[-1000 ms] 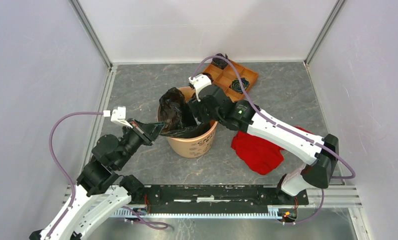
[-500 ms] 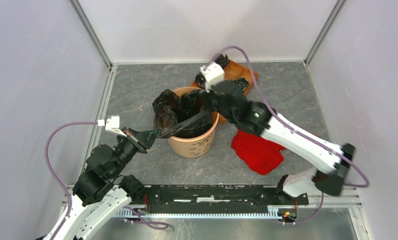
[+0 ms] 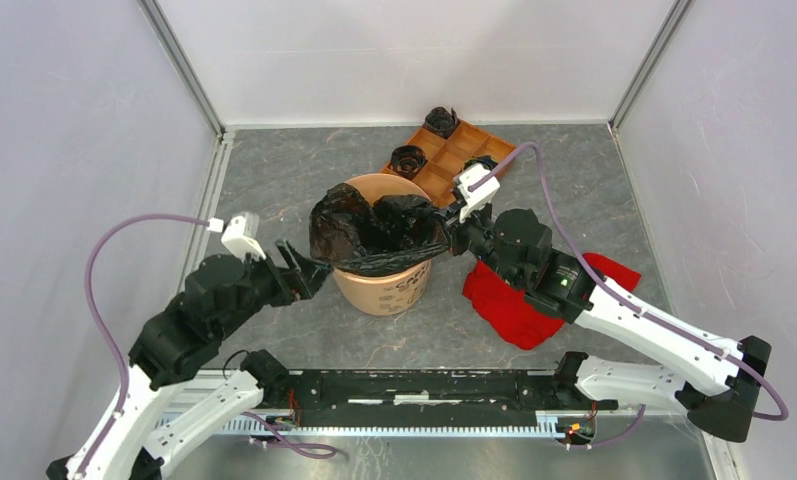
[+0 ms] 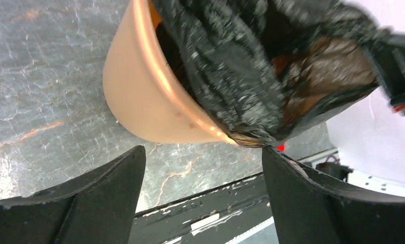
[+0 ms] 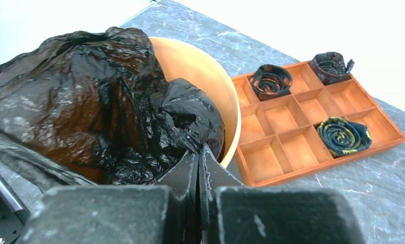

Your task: Put the trash bags into the trash bin

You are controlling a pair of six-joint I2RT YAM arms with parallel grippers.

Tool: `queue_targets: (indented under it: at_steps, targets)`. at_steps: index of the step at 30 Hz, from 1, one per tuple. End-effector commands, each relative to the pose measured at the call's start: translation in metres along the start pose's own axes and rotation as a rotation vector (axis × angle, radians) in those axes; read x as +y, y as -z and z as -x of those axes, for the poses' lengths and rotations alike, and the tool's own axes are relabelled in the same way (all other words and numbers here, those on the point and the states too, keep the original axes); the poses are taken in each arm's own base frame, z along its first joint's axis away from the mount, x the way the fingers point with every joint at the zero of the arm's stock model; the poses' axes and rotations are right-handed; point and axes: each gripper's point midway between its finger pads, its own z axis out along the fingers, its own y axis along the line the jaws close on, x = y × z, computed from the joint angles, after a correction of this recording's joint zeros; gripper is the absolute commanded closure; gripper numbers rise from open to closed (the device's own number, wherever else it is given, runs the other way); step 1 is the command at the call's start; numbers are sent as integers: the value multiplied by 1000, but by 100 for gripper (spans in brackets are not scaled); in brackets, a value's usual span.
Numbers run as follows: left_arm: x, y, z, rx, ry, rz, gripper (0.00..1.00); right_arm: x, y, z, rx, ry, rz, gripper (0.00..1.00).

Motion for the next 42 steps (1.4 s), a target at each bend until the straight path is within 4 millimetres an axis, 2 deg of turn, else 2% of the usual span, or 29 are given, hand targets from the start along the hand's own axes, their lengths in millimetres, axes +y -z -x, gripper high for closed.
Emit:
queue_targets:
  at_steps: [1, 5, 10, 13, 17, 21, 23, 24, 25, 26, 27, 30, 32, 33, 35, 37, 39, 40, 42]
  targets:
    - [-25, 13, 54, -96, -21, 30, 8, 13, 2, 18, -71, -20, 75, 99]
    - [-21, 9, 76, -128, -19, 146, 1, 12, 5, 19, -75, -22, 78, 99]
    - [-11, -12, 91, -122, -100, 294, 0, 12, 11, 24, -90, -27, 88, 99]
    - [-11, -29, 90, -89, -157, 321, 7, 10, 14, 24, -97, -29, 84, 99]
    - [9, -38, 84, -75, -218, 411, 13, 10, 15, 24, -98, -26, 85, 99]
    - [14, -37, 80, -74, -225, 416, 28, 11, 15, 23, -90, -14, 92, 99]
    - [8, -39, 76, -64, -221, 372, 49, 10, 16, 23, -90, -14, 90, 99]
    - [3, -41, 72, -52, -214, 333, 65, 10, 17, 24, -92, -16, 89, 99]
    - [0, -43, 69, -46, -205, 312, 74, 9, 17, 24, -94, -19, 87, 99]
    - [-1, -44, 66, -42, -194, 298, 86, 9, 18, 24, -96, -22, 86, 96]
    - [-2, -45, 63, -40, -176, 287, 96, 9, 18, 23, -91, -27, 82, 89]
    - [-5, -44, 53, -56, -124, 215, 98, 7, 19, 15, -51, -48, 66, 67]
    - [-9, -39, 51, -85, -84, 165, 98, 4, 21, 7, -5, -92, 41, 47]
    - [-10, -36, 50, -96, -66, 145, 98, 0, 23, 2, 24, -136, 9, 34]
    - [-12, -31, 49, -116, -32, 107, 98, -6, 25, -7, 77, -202, -47, 17]
    - [-11, -28, 46, -129, -2, 86, 98, -2, 25, -14, 122, -231, -46, 12]
    - [-12, -25, 45, -149, 24, 57, 98, 6, 24, -17, 143, -251, -11, 11]
    - [-12, -25, 44, -155, 35, 46, 98, 9, 24, -19, 150, -257, 0, 14]
    - [-14, -25, 41, -158, 50, 23, 98, 14, 24, -22, 160, -264, 29, 31]
